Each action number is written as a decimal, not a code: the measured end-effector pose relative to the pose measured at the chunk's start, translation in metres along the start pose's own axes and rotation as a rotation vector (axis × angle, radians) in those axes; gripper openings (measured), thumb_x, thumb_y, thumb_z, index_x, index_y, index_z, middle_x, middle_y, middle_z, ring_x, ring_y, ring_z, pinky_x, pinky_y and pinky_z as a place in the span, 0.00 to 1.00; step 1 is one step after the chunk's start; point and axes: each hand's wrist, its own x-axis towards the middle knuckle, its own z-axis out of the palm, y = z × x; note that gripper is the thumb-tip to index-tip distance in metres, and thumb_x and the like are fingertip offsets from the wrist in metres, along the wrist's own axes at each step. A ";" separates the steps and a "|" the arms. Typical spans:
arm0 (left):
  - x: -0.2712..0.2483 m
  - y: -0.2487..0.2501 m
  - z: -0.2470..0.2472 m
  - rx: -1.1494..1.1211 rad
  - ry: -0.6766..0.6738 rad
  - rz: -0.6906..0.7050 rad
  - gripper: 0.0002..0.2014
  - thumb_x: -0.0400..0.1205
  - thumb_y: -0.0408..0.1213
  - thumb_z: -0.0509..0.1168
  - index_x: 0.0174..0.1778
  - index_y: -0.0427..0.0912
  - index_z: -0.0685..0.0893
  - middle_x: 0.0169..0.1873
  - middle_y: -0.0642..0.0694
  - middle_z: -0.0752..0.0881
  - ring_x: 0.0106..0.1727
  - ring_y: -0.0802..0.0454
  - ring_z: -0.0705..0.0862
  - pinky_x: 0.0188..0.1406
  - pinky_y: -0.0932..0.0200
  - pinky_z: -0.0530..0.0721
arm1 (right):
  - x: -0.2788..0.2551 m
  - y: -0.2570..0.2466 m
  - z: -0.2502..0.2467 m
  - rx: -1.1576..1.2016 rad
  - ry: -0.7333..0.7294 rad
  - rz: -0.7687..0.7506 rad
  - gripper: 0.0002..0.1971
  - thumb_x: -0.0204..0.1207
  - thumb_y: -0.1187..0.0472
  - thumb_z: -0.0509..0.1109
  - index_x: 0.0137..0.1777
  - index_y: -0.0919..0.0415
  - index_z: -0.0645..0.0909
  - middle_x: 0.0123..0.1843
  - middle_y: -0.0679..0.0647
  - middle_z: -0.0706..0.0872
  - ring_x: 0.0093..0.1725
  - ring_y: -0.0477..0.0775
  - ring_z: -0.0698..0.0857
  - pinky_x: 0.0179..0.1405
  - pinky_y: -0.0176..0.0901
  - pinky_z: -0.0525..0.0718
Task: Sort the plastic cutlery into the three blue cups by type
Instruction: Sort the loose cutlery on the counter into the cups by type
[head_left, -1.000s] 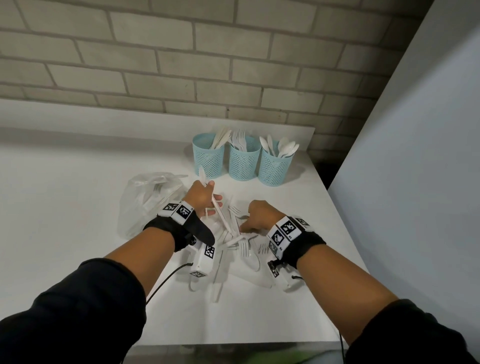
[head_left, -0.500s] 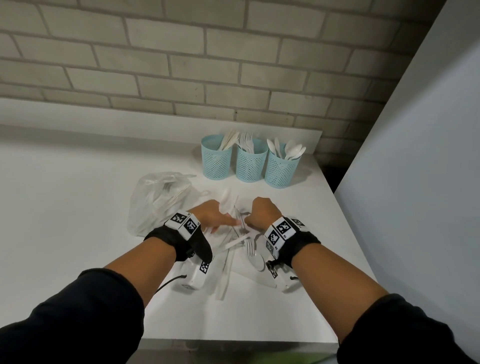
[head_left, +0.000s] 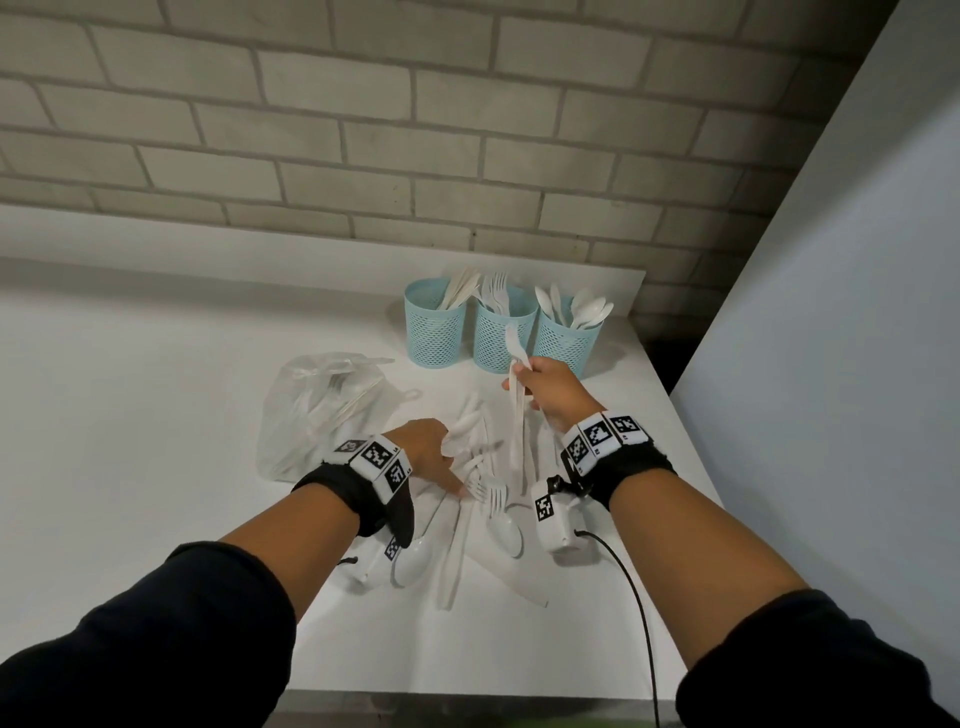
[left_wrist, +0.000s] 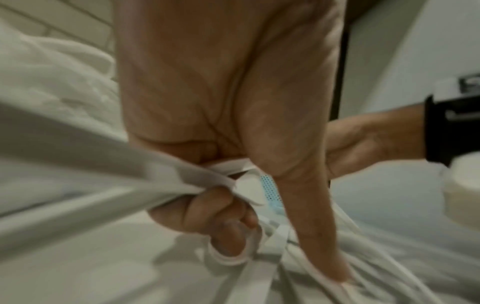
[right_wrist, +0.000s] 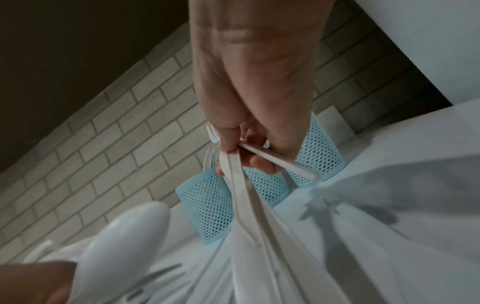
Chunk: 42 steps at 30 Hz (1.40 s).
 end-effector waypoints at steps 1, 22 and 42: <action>0.001 0.000 0.002 0.050 0.022 0.007 0.34 0.69 0.50 0.77 0.66 0.36 0.74 0.60 0.44 0.79 0.62 0.47 0.78 0.58 0.58 0.75 | 0.002 -0.001 0.000 0.039 0.000 0.002 0.08 0.84 0.59 0.58 0.53 0.60 0.78 0.47 0.54 0.86 0.45 0.51 0.80 0.34 0.38 0.73; 0.013 0.009 -0.039 -1.018 0.310 0.109 0.09 0.87 0.42 0.56 0.55 0.39 0.74 0.31 0.46 0.82 0.23 0.59 0.76 0.22 0.68 0.74 | 0.001 -0.034 0.004 0.559 -0.256 0.116 0.18 0.84 0.76 0.51 0.73 0.71 0.62 0.70 0.76 0.75 0.70 0.71 0.76 0.62 0.60 0.78; 0.020 0.001 -0.048 -1.161 0.105 0.088 0.07 0.87 0.34 0.57 0.49 0.33 0.76 0.32 0.42 0.79 0.25 0.57 0.74 0.17 0.68 0.72 | 0.033 -0.049 -0.005 0.205 0.231 0.115 0.18 0.82 0.70 0.54 0.69 0.77 0.69 0.66 0.74 0.78 0.66 0.73 0.78 0.64 0.63 0.79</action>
